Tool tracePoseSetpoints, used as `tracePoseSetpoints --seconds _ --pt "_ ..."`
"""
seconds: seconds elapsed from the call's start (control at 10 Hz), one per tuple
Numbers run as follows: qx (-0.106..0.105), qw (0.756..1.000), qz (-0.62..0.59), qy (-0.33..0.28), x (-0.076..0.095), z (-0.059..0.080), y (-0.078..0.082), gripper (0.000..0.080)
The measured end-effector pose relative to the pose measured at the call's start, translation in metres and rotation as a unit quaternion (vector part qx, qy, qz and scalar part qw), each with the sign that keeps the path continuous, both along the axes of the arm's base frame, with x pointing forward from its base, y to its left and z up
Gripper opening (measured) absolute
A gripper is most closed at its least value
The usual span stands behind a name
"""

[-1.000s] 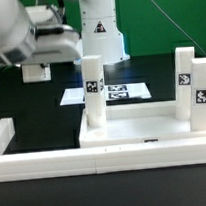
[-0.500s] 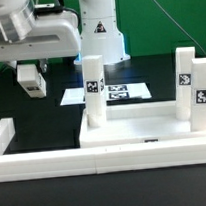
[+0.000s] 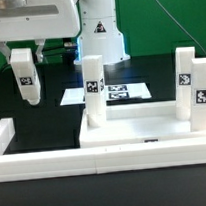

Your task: Assemble desk

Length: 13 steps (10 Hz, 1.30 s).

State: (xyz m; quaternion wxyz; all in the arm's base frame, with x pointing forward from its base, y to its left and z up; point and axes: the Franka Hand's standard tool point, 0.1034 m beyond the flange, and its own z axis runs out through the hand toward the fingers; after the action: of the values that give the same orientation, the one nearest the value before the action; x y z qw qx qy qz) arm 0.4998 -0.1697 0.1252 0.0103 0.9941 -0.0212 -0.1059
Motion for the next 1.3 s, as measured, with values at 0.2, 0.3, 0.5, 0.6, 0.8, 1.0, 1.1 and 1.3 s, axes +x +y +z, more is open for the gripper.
tracePoseSetpoints --seconds 0.2,0.3,0.5,0.6,0.8,1.0,1.1,1.3 --pt "-0.005 0.997 0.001 -0.083 0.007 0.004 0.005 0.0285" --pt "-0.004 0.994 0.013 -0.108 0.014 0.011 0.009 0.0285" --pt "-0.003 0.995 0.011 -0.1 0.01 0.006 0.008 0.0285" --pt "-0.002 0.995 0.003 -0.1 0.011 0.006 0.011 0.0285" --pt "0.007 0.993 0.009 -0.115 0.052 0.017 0.051 0.0285" --pt "0.007 0.992 0.033 -0.118 0.071 0.019 0.063 0.0285" --pt "0.007 0.993 0.032 -0.116 0.069 0.018 0.061 0.0285" --pt "0.007 0.993 0.029 -0.116 0.069 0.017 0.064 0.0285"
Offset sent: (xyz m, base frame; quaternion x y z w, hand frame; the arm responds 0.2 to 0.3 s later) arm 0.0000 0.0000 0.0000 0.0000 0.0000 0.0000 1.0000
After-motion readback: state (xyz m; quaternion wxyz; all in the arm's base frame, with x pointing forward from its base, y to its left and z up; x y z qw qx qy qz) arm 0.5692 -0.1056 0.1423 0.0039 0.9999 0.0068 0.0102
